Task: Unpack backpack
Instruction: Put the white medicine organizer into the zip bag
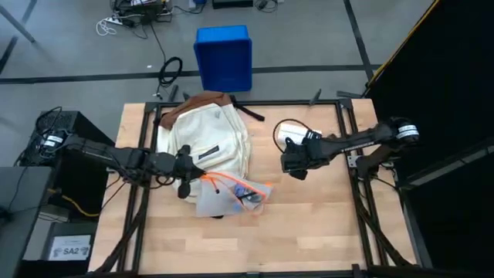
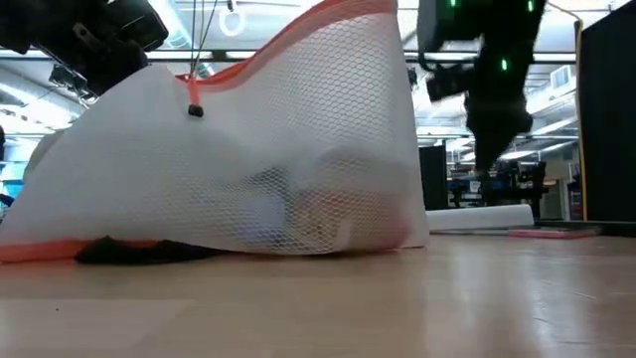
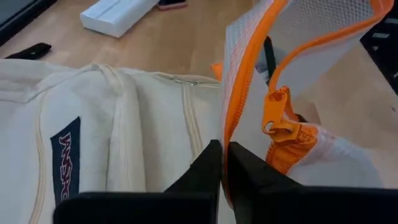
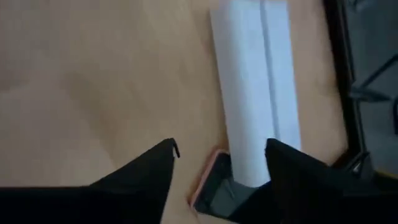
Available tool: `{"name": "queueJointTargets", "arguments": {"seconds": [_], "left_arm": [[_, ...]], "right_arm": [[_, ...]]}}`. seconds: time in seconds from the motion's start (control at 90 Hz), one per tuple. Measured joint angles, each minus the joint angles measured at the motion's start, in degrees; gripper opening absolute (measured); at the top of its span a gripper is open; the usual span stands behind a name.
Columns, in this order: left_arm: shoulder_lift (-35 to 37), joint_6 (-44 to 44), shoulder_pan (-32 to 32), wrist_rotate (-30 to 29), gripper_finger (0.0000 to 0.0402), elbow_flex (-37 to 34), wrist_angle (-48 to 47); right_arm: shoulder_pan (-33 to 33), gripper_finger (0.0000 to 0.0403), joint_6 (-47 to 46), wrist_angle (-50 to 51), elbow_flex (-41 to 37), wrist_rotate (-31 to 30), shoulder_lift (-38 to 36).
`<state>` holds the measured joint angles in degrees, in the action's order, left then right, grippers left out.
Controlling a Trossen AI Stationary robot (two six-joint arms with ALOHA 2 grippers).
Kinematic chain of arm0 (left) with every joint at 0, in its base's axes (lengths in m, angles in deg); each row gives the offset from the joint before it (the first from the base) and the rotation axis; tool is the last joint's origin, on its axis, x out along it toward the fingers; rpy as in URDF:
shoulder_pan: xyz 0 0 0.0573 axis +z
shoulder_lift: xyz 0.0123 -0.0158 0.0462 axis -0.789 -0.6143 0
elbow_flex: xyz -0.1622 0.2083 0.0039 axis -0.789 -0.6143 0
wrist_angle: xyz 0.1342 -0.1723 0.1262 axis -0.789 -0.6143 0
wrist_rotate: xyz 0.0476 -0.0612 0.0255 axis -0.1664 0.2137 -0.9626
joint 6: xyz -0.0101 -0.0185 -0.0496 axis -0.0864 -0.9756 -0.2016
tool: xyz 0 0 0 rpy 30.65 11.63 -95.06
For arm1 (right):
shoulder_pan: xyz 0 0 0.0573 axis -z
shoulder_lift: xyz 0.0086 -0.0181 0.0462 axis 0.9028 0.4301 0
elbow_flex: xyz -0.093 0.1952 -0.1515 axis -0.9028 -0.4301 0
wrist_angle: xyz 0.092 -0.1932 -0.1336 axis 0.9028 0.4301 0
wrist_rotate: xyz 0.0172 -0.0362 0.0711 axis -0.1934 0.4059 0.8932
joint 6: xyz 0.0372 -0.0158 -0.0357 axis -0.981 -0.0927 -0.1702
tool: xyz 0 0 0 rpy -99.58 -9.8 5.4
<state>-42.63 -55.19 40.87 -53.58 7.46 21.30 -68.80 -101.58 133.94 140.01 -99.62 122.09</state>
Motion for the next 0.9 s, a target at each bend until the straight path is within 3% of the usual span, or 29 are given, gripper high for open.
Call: {"name": "queueJointTargets", "arguments": {"seconds": [0.2,0.367,0.556,0.767,0.9], "left_arm": [[0.0,0.0,0.0,0.0,0.0,0.0,0.0],[0.0,0.0,0.0,0.0,0.0,0.0,0.1],[0.0,-0.1,0.0,0.0,0.0,0.0,0.0],[0.0,-0.1,0.0,0.0,0.0,0.0,0.0],[0.0,-0.3,0.0,0.0,0.0,0.0,0.0]], "right_arm": [[2.4,0.0318,1.0,-8.1,-7.0,-0.2,0.0],[4.5,0.0358,2.9,-9.2,-9.1,-3.5,0.0],[7.0,0.036,6.2,-9.4,-9.6,-6.2,1.2],[7.4,0.0353,8.1,-9.4,-9.6,-5.4,9.7],[8.4,0.0366,7.8,-8.6,-9.3,-9.9,14.3]]}}
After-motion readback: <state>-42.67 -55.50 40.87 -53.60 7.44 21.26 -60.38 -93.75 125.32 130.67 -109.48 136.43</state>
